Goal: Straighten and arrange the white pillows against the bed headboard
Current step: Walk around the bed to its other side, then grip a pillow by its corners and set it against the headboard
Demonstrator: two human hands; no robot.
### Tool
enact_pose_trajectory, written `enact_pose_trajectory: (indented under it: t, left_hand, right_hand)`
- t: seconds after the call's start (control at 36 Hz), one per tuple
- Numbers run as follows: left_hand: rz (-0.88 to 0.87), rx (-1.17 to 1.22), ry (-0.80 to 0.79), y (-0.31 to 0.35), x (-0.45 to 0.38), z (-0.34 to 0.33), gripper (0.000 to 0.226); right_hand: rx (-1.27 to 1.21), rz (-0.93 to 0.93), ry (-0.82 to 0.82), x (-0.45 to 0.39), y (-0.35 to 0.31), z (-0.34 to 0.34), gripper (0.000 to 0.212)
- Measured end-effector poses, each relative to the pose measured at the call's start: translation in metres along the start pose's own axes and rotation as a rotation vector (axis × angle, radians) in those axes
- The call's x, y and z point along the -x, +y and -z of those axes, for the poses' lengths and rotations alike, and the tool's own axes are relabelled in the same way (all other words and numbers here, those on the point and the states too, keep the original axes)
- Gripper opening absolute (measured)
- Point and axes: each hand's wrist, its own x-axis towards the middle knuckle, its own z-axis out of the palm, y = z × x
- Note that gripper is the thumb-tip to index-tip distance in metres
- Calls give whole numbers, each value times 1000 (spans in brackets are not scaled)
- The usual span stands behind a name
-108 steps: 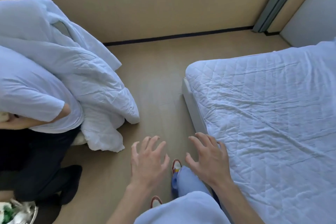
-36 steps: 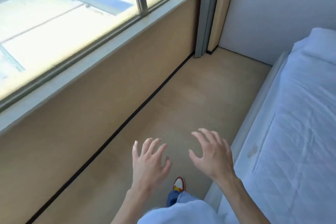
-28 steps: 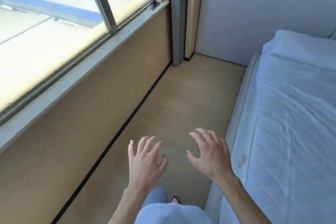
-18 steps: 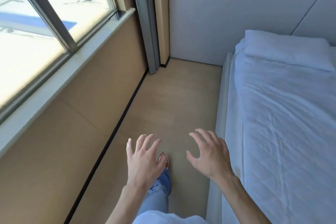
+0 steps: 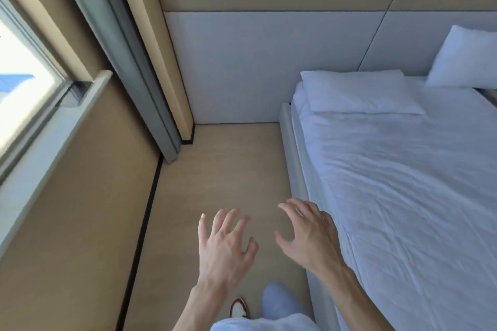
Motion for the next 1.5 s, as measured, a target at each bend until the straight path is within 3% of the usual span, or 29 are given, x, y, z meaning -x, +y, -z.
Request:
enact_pose_trajectory:
  t: [0.36, 0.86, 1.14, 1.36, 1.5]
  left_hand:
    - [-194, -25, 1, -2, -229, -36, 35]
    - [-299, -65, -51, 70, -576, -52, 39]
    - [-430, -10, -110, 105, -743, -101, 31]
    - [-546, -19, -257, 142, -889, -139, 49]
    - [-670, -37, -280, 176, -961, -151, 49]
  right_hand:
    - [19, -196, 39, -191, 60, 2, 54]
    - [-17, -319, 54, -477, 177, 42, 53]
    - [-7, -467, 83, -611, 250, 46, 54]
    - [6, -662, 119, -727, 310, 60, 56]
    - [1, -768, 158, -785, 344, 82, 56]
